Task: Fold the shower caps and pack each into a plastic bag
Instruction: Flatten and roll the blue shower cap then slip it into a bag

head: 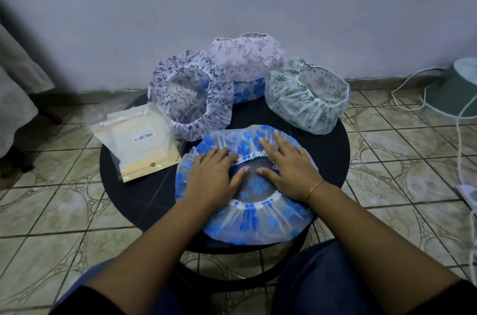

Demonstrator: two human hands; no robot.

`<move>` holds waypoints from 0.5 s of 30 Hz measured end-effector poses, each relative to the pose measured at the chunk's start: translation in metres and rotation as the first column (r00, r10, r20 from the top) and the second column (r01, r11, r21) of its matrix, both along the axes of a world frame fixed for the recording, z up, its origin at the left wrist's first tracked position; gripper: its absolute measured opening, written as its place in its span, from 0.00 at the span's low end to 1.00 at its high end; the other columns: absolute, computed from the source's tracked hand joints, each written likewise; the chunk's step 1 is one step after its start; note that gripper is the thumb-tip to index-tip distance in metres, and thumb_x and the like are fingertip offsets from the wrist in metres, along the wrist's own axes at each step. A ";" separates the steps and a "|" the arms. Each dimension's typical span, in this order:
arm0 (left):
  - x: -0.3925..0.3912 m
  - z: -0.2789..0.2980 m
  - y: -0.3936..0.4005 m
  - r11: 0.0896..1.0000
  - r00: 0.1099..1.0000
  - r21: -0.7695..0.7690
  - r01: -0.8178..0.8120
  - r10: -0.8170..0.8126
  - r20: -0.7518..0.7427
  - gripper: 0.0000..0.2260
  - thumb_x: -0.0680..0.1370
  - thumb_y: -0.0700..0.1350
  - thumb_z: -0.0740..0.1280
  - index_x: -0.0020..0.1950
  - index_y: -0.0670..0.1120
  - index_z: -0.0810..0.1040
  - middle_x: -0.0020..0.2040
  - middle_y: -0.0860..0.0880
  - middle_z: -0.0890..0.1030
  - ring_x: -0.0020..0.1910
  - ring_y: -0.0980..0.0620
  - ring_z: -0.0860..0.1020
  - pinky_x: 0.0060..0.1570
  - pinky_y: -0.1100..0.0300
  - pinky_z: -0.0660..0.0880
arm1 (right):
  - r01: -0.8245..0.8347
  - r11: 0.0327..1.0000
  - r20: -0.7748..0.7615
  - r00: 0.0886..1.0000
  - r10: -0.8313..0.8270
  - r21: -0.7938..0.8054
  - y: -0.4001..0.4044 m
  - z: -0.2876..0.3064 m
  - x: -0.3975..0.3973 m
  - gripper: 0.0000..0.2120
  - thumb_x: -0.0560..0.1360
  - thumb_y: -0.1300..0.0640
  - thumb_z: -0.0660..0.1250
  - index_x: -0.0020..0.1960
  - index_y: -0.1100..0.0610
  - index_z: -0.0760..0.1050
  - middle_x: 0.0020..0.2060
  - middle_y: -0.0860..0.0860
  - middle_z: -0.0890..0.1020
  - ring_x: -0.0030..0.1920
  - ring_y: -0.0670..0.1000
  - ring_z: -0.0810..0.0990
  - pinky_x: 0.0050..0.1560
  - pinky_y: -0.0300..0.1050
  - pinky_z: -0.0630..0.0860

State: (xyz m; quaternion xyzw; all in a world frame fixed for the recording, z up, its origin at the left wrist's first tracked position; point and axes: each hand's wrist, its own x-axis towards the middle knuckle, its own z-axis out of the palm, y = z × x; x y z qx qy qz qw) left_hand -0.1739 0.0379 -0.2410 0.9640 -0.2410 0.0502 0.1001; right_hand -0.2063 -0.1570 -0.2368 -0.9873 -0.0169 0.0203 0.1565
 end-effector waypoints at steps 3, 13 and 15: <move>0.001 0.002 -0.004 0.995 0.983 -0.092 -0.031 0.047 0.180 0.23 0.78 0.61 0.54 0.62 0.50 0.78 0.62 0.50 0.78 0.63 0.49 0.74 0.62 0.51 0.65 | 0.074 0.972 0.207 0.971 -0.122 0.223 0.003 0.000 -0.004 0.37 0.74 0.45 0.66 0.76 0.54 0.53 0.75 0.54 0.55 0.74 0.51 0.55 0.73 0.47 0.55; 0.023 0.003 -0.039 0.980 0.973 0.017 0.199 -0.195 -0.119 0.22 0.81 0.60 0.52 0.74 0.56 0.62 0.77 0.50 0.59 0.76 0.47 0.54 0.73 0.49 0.54 | 0.178 0.956 0.271 0.933 -0.239 0.232 0.003 -0.007 -0.007 0.15 0.73 0.54 0.68 0.55 0.62 0.76 0.57 0.55 0.72 0.58 0.53 0.72 0.61 0.43 0.68; 0.026 -0.003 -0.035 0.984 0.982 0.009 0.176 -0.175 -0.076 0.21 0.81 0.60 0.53 0.69 0.53 0.70 0.74 0.50 0.65 0.74 0.47 0.58 0.71 0.48 0.58 | 0.188 0.952 0.262 0.932 -0.251 0.243 -0.001 -0.008 -0.006 0.09 0.71 0.58 0.67 0.48 0.62 0.77 0.52 0.54 0.73 0.54 0.54 0.74 0.57 0.45 0.70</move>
